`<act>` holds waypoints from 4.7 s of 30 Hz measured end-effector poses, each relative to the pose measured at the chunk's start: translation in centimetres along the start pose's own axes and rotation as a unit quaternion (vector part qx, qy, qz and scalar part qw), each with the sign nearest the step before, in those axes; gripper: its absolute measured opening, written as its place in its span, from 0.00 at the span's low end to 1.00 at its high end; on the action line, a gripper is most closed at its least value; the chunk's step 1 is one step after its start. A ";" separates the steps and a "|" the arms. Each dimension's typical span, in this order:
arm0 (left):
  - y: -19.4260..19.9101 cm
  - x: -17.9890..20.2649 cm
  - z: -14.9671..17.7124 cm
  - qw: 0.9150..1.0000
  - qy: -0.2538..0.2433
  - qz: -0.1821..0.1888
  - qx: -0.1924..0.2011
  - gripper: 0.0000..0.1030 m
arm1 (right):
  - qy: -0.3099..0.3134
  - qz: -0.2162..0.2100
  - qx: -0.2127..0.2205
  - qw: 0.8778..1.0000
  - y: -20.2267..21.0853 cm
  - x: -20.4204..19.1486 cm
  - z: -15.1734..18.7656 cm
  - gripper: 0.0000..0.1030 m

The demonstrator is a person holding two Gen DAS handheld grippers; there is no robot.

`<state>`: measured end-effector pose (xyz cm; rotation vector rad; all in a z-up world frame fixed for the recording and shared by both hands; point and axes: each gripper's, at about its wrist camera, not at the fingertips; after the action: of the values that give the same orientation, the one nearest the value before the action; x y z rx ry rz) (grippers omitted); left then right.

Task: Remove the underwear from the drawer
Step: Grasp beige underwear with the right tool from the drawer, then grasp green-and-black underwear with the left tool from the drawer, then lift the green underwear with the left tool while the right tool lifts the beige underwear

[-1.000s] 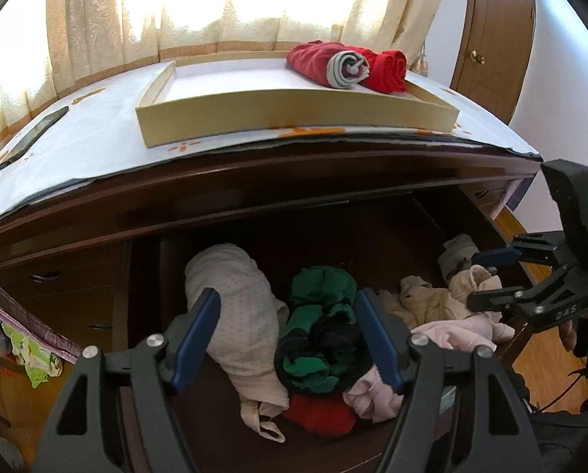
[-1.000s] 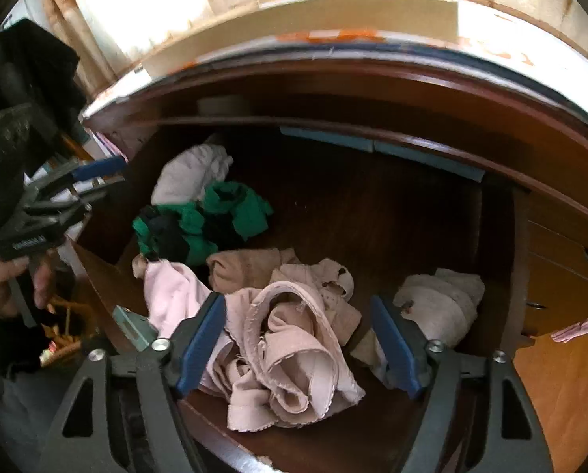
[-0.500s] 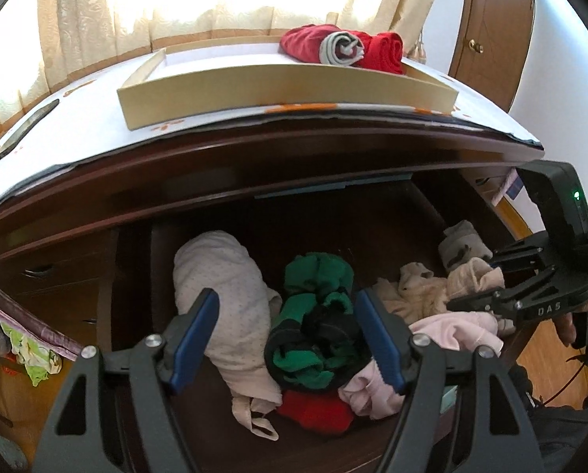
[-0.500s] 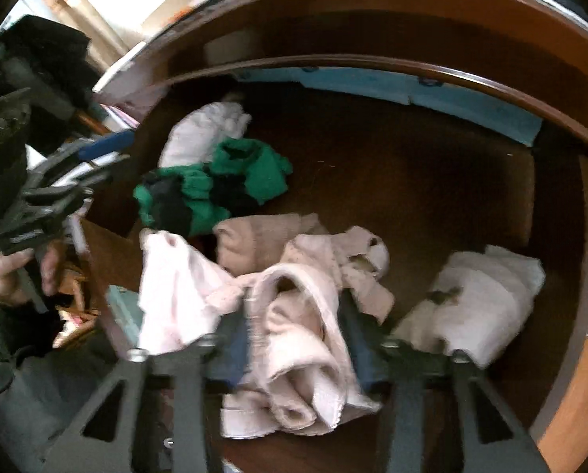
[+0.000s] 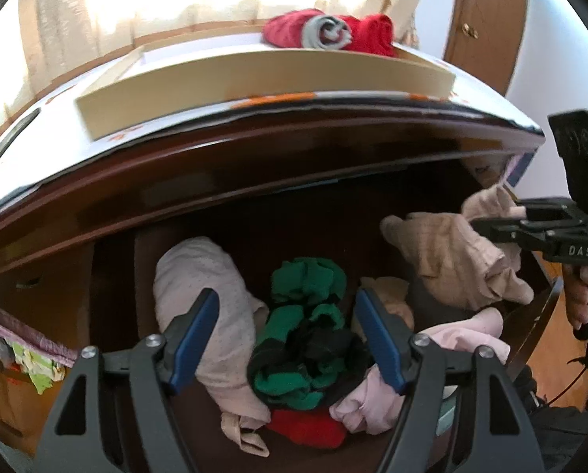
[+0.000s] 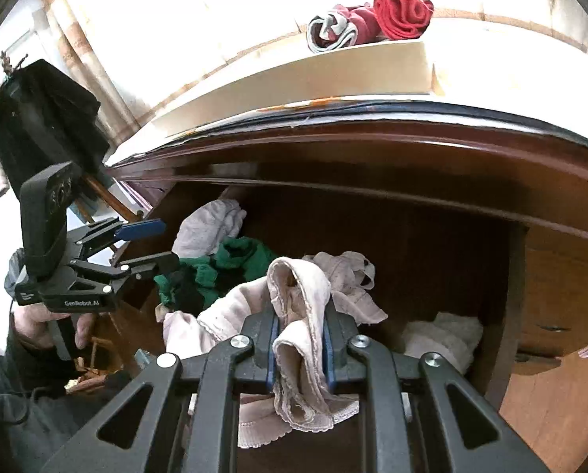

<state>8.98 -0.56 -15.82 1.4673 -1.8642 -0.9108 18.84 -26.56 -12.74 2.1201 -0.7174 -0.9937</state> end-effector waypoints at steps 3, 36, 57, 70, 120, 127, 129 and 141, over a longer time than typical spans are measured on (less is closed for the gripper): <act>-0.6 0.8 -0.4 1.000 -0.021 -0.002 -0.010 0.71 | 0.022 0.018 -0.006 1.000 -0.9 -0.7 -0.1 0.18; -6.8 1.6 -1.2 0.985 -0.028 0.026 -0.170 0.55 | 0.014 -0.001 -0.153 0.988 -7.1 0.4 -1.0 0.51; -8.7 1.8 -1.9 0.984 -0.032 0.035 -0.173 0.22 | 0.040 -0.002 -0.138 0.990 -6.8 -0.7 -0.8 0.26; -6.0 1.9 -1.6 0.995 -0.039 0.030 -0.093 0.19 | 0.079 0.009 -0.079 0.994 -3.9 -1.3 -0.6 0.26; 0.8 -0.6 0.2 0.995 -0.005 0.023 0.095 0.19 | 0.212 0.043 0.071 0.974 1.0 -4.3 1.7 0.26; 1.2 -0.6 0.6 0.994 -0.004 0.023 0.102 0.19 | 0.225 0.040 0.094 0.969 1.7 -4.5 2.2 0.26; 1.3 -0.6 0.8 0.994 -0.003 0.024 0.106 0.19 | 0.226 0.040 0.095 0.969 1.7 -4.6 2.1 0.26; 2.3 -0.6 1.5 0.991 0.002 0.024 0.133 0.19 | 0.237 0.039 0.122 0.963 2.4 -4.6 2.7 0.26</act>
<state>6.66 0.57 -14.87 1.5673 -2.0716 -0.6529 13.61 -25.70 -10.18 2.3938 -0.6964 -0.3370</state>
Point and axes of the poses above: each gripper's, at about its wrist camera, not at the fingertips, and y roughly against the way its jaws point, x to its right, z to its underside, and after that the axes turned 2 degrees about -x, right-handed
